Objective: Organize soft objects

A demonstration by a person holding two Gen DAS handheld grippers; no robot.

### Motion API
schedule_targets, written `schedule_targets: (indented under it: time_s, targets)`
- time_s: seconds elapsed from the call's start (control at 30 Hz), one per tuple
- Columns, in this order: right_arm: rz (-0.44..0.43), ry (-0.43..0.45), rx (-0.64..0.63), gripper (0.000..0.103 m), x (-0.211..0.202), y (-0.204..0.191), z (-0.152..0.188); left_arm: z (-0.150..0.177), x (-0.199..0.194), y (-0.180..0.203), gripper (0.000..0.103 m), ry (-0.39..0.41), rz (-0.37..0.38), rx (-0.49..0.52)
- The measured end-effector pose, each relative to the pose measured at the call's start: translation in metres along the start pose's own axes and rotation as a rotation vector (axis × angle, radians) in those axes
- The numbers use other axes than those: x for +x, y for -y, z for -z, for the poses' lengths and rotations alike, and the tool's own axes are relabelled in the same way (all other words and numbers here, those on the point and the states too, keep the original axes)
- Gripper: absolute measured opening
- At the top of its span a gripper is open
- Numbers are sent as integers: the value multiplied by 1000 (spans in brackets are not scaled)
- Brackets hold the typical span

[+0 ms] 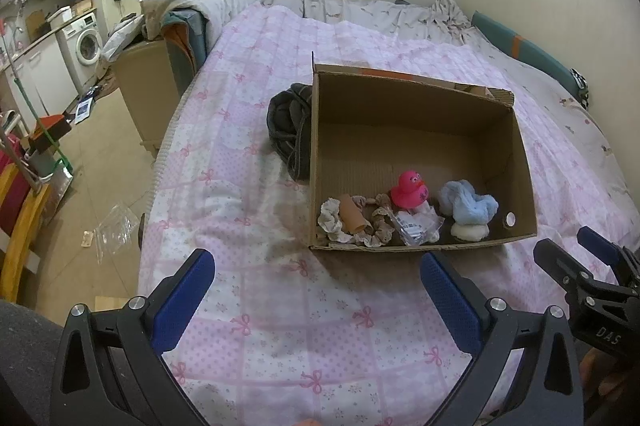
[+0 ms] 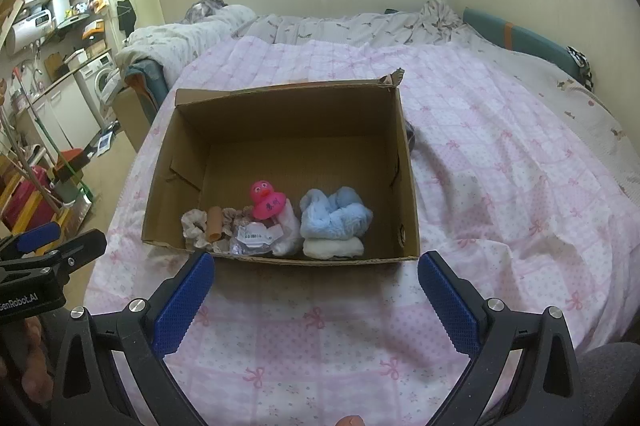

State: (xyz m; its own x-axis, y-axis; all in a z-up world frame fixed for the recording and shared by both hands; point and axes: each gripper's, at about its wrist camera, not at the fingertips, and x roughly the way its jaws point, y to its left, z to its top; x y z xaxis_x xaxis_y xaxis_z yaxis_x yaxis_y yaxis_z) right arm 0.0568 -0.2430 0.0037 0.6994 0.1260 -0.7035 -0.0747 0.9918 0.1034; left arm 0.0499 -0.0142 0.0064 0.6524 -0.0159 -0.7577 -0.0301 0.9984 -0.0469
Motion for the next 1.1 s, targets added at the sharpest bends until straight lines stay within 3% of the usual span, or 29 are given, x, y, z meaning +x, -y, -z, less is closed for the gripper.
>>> schedule_targets:
  time_s: [1.1]
  targets:
    - [-3, 0, 23, 103, -2, 4, -2, 2, 3, -1, 103, -6, -5, 12]
